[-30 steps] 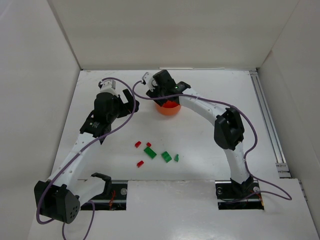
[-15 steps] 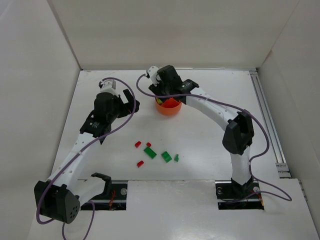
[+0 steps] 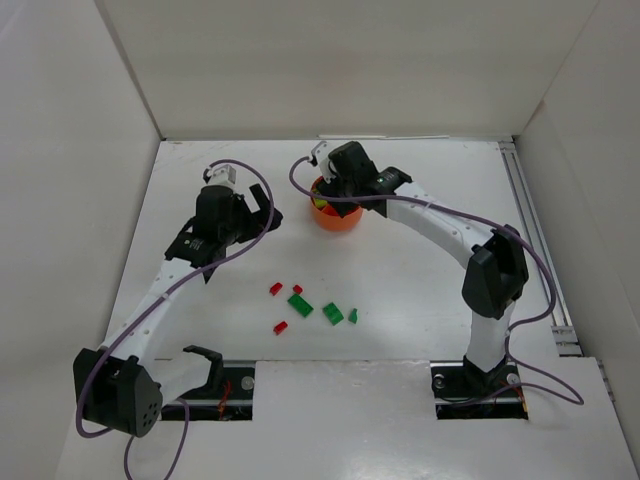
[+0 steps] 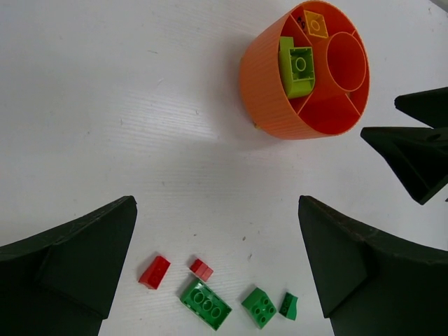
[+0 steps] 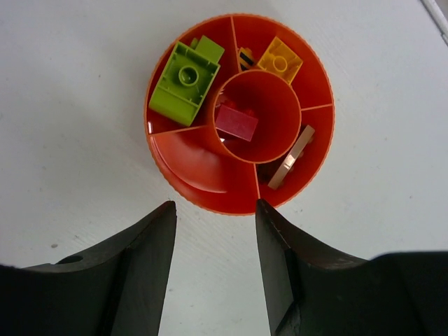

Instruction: Sort the legos into containers by color

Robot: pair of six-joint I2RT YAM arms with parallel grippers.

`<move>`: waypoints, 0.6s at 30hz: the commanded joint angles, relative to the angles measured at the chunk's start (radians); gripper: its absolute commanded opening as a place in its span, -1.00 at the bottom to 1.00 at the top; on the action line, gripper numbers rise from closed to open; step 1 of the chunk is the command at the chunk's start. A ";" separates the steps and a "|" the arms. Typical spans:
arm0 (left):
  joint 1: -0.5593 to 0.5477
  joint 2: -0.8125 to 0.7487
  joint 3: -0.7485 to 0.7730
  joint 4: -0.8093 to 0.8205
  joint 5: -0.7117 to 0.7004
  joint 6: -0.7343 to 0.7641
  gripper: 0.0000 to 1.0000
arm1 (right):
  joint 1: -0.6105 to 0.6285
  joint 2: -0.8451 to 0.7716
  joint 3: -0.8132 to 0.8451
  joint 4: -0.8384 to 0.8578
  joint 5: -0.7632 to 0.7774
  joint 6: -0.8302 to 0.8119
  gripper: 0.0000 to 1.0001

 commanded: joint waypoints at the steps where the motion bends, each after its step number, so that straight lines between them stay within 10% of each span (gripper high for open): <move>1: 0.003 -0.013 -0.008 -0.019 0.021 -0.045 0.99 | -0.009 -0.061 -0.011 0.018 0.012 0.026 0.09; 18: 0.003 -0.062 -0.082 -0.097 0.031 -0.130 0.99 | -0.009 -0.134 -0.121 0.037 -0.025 0.069 0.09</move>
